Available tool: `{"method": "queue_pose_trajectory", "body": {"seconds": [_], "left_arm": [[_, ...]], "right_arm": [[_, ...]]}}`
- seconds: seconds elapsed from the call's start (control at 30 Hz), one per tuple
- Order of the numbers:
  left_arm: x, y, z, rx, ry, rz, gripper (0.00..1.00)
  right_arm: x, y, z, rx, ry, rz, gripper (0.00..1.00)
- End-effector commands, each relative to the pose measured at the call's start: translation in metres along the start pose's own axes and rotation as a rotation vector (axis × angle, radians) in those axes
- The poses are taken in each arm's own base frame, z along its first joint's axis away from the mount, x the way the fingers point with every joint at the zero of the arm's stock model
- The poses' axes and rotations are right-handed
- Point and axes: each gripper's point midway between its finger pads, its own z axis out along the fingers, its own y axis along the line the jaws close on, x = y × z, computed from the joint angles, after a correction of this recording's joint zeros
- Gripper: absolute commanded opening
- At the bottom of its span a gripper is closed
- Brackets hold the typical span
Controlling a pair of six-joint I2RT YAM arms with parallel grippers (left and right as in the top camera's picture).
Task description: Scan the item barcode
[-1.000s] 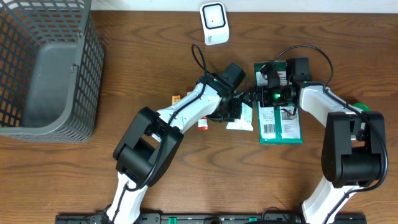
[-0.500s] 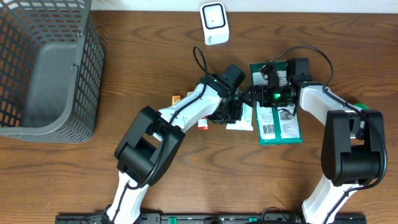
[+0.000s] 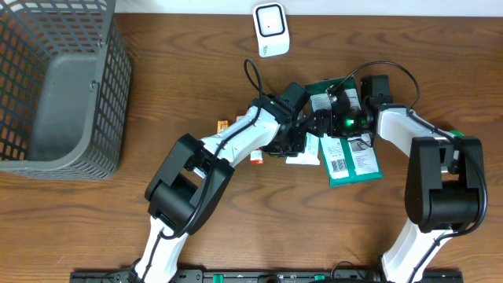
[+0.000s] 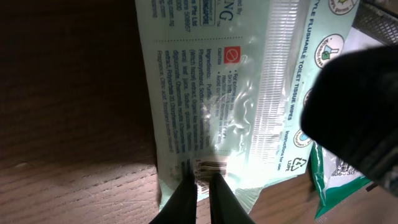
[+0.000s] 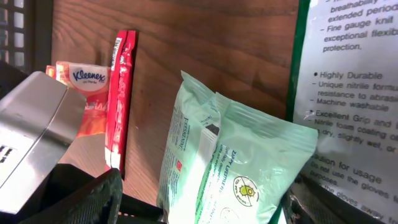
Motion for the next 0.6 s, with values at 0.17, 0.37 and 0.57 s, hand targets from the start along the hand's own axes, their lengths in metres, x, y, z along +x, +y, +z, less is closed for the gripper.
{"method": "queue_pose_trajectory", "body": {"seconds": [0.17, 0.37, 0.57], "left_arm": [[0.0122, 0.0295, 0.0238, -0.098, 0.042, -0.008, 0.11], [0.0122, 0.0295, 0.0238, -0.098, 0.042, -0.008, 0.11], [0.0123, 0.0296, 0.0238, -0.098, 0.043, -0.008, 0.11]], "right_arm": [[0.0148, 0.0032, 0.0153, -0.01, 0.051, 0.068, 0.74], [0.0168, 0.0055, 0.0189, -0.001, 0.06, 0.063, 0.64], [0.0159, 0.0011, 0.0189, 0.024, 0.055, 0.061, 0.47]]}}
